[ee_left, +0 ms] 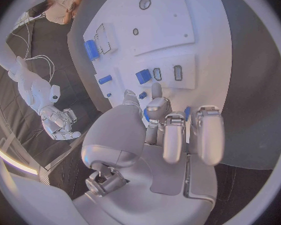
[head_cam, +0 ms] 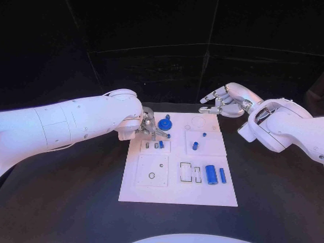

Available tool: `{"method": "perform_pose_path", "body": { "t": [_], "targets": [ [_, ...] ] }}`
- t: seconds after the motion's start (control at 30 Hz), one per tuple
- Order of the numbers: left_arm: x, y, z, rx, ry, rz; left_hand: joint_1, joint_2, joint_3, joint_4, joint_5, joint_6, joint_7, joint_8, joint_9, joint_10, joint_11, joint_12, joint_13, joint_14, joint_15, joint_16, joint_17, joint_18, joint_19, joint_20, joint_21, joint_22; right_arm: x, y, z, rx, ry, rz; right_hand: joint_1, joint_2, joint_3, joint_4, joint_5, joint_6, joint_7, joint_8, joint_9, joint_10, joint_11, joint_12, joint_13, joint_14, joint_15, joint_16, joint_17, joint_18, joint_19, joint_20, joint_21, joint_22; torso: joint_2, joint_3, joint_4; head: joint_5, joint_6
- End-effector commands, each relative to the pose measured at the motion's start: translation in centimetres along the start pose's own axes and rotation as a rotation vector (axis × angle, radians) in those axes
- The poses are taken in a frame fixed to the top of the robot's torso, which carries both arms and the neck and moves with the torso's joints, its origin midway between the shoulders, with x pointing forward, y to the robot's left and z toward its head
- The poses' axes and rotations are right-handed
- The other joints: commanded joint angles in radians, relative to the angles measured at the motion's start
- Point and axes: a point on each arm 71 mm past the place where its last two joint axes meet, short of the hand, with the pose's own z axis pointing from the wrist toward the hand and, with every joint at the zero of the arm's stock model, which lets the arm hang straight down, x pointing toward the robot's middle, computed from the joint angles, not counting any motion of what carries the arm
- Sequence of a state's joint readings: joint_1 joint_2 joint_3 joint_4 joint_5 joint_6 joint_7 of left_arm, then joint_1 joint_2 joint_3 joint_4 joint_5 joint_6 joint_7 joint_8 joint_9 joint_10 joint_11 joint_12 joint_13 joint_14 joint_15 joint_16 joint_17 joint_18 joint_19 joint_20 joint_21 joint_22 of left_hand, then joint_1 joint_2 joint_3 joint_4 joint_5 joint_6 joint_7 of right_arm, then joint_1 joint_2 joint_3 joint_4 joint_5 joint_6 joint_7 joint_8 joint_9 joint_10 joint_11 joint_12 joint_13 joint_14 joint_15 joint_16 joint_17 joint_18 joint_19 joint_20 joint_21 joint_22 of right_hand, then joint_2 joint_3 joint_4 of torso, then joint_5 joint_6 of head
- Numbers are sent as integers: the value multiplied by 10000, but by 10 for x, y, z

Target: Assemble the parts on the task board

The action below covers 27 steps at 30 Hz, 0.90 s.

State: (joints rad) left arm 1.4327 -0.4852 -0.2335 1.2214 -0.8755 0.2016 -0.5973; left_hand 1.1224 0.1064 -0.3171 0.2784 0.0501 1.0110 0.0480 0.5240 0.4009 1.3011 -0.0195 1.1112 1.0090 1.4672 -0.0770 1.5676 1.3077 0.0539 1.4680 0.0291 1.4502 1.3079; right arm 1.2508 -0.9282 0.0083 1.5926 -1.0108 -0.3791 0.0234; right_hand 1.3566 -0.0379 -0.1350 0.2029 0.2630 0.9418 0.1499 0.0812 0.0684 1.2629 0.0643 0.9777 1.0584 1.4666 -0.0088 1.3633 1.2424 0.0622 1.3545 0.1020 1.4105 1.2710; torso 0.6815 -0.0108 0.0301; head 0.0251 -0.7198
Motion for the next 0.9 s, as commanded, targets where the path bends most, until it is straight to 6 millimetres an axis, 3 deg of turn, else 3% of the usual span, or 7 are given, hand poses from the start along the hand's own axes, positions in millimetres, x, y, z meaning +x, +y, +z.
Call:
{"method": "perform_pose_path", "body": {
  "t": [0.03, 0.9],
  "targets": [
    [1, -2, 1, -82, 270, 226, 94, 0, -3, -48, -13, -74, 4, 47, 9, 44, -33, 35, 17, 1036, -76, 32, 2631, -123, 305, -59, 41, 509, 0, 1, 1, 7, 79, -5, 32, 65, -48, 2, 54, 40, -9, 52, 17, -61, -24, -43, -10, 308, -32, -38, -11, 99, -49, -15, -70, -10, -10, 9, 1, -4, -40],
    [10, -12, 10, -102, 754, 534, 319, 94, 86, -199, -3, -201, 4, 229, 203, 43, -31, 111, 101, 1036, -70, 32, 2631, -124, 295, -48, 63, 548, 4, 3, 5, -26, 184, 15, 75, 130, -146, -2, 263, 40, -19, 66, 14, -77, -38, -112, -88, 313, -46, -94, -50, 108, -68, -30, -120, -67, -6, 20, 15, -47, -163]
  ]
}}
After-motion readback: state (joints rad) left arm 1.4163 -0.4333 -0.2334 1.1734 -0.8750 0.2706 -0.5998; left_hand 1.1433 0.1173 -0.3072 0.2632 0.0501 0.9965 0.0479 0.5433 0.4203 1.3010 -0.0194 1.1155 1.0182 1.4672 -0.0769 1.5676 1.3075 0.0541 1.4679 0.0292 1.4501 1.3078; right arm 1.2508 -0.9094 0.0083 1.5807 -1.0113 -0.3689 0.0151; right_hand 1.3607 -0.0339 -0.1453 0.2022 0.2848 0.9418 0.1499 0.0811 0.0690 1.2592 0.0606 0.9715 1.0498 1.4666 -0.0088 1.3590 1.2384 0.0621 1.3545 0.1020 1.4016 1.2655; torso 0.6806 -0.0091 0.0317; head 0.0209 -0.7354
